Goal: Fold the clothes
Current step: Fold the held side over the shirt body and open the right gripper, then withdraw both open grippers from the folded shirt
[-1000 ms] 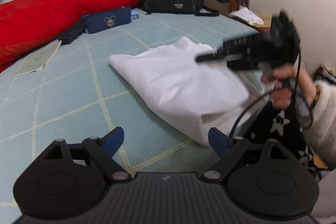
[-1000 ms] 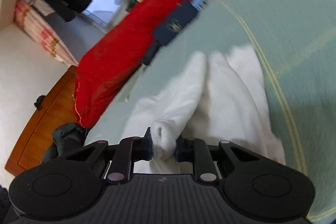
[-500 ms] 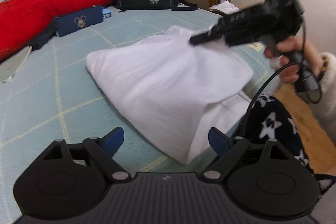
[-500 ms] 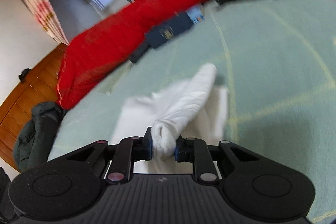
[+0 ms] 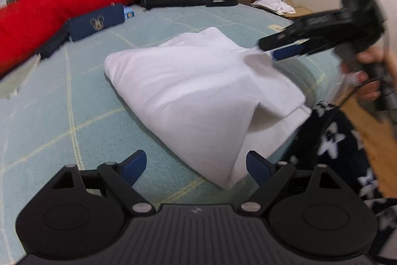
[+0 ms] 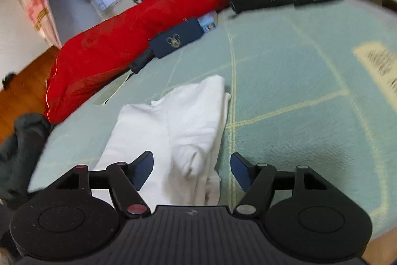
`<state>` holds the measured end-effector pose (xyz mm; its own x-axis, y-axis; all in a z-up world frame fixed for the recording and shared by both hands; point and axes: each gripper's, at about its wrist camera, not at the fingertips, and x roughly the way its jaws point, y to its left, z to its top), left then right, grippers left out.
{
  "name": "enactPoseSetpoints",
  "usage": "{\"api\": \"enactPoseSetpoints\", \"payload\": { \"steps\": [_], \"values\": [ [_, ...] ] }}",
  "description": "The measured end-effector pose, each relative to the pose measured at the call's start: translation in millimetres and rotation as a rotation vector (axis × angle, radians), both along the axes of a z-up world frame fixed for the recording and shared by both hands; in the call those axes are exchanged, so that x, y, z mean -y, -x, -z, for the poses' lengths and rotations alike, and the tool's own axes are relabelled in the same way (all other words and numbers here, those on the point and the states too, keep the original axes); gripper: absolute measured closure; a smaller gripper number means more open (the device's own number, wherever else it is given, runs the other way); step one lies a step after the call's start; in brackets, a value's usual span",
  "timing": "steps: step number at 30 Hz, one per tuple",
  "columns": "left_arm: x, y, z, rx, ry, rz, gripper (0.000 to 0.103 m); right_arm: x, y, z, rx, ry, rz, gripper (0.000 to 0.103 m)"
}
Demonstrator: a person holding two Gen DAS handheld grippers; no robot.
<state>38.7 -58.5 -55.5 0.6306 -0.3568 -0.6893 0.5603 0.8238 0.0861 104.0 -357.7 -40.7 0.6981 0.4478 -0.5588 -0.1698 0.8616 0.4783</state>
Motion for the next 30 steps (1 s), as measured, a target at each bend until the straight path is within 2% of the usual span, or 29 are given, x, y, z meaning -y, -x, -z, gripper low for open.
{"api": "enactPoseSetpoints", "payload": {
  "steps": [2, 4, 8, 11, 13, 14, 17, 19, 22, 24, 26, 30],
  "values": [
    [6, 5, 5, 0.088, -0.044, 0.003, 0.016, -8, 14, -11, 0.040, 0.036, -0.029, 0.024],
    [15, 10, 10, 0.173, -0.106, -0.009, 0.016, -20, 26, -22, 0.089, 0.081, -0.064, 0.014],
    [29, 19, 15, 0.295, -0.231, -0.025, 0.016, -61, 35, -23, 0.166, 0.249, -0.122, 0.010],
    [28, 25, 17, 0.332, -0.311, -0.038, 0.015, -79, 25, 3, 0.115, 0.402, -0.093, 0.010],
    [19, 25, 22, 0.318, -0.341, -0.066, 0.015, -83, 20, 23, 0.069, 0.486, -0.070, 0.010],
    [11, 25, 24, 0.298, -0.323, -0.080, 0.014, -83, 19, 32, 0.046, 0.519, -0.057, 0.008],
    [-2, 24, 23, 0.254, -0.252, -0.102, 0.015, -66, 23, 34, 0.047, 0.426, -0.038, 0.006],
    [-1, 25, 17, 0.233, -0.240, -0.084, 0.015, -66, 27, 28, 0.054, 0.458, -0.032, 0.006],
    [-5, 33, 2, 0.219, -0.218, 0.001, 0.015, -68, 36, 15, 0.078, 0.496, -0.028, 0.006],
    [-13, 38, -7, 0.219, -0.203, 0.010, 0.015, -74, 42, 1, 0.129, 0.466, -0.055, 0.006],
    [-25, 37, -17, 0.212, -0.182, -0.026, 0.015, -80, 48, -12, 0.180, 0.436, -0.084, 0.006],
    [-52, 19, -33, 0.171, -0.102, -0.206, 0.015, -119, 31, -22, 0.236, 0.441, -0.178, 0.006]
  ]
}}
